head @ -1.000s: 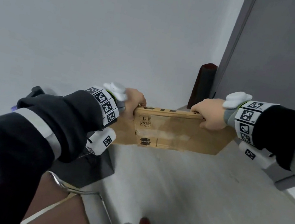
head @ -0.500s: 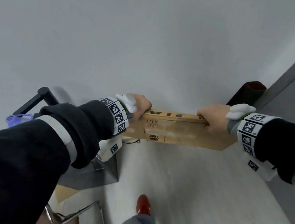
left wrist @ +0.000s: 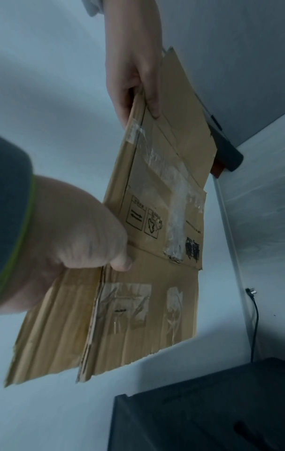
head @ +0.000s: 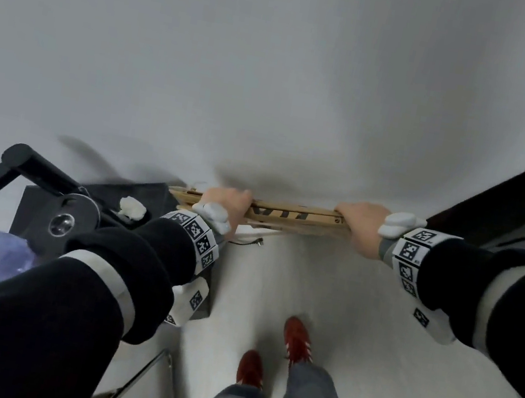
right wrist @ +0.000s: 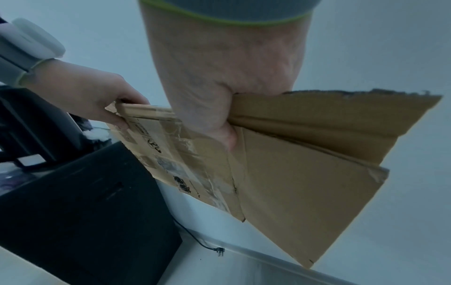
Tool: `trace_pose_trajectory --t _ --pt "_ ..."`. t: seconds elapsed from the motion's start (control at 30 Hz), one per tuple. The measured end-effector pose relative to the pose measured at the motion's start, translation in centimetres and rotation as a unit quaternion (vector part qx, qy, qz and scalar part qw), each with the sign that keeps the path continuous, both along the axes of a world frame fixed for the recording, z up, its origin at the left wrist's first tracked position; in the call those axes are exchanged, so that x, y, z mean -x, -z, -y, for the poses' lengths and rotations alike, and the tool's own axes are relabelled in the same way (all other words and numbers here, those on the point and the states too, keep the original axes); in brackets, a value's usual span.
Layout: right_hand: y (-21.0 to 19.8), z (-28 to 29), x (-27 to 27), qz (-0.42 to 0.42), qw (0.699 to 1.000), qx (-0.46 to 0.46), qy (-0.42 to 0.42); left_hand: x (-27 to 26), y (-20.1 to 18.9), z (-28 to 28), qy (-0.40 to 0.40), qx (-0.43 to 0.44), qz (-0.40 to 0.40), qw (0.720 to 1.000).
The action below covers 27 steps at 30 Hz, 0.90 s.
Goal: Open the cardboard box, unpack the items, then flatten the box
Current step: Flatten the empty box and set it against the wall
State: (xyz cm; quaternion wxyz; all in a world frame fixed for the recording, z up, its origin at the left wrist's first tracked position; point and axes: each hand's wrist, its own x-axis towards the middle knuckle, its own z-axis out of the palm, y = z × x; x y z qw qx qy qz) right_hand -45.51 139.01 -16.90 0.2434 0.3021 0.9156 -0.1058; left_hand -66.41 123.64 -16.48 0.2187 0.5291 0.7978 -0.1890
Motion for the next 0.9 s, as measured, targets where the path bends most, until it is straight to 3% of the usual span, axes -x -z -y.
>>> trace_pose_trajectory --t 0.13,0.37,0.63,0.77,0.9 --pt "6.1 -2.3 2.8 0.001 1.0 0.007 -0.018 2.7 5.3 -2.3 -0.003 0.006 -0.006 1.0" --pt "21.6 -4.9 8.0 -0.014 0.999 0.014 -0.048 6.8 19.7 -3.9 -0.021 0.023 -0.029 0.999" --pt "34.3 -4.7 11.8 0.002 0.996 0.024 -0.091 9.7 32.2 -2.1 -0.017 0.0 -0.092 0.996" --pt "40.4 -5.6 12.6 0.009 0.993 0.008 -0.118 10.2 38.5 -2.0 -0.028 0.012 -0.082 0.996" --pt "44.2 -6.6 13.7 -0.003 0.989 -0.012 -0.145 10.6 42.4 -2.4 -0.046 0.037 -0.071 0.996"
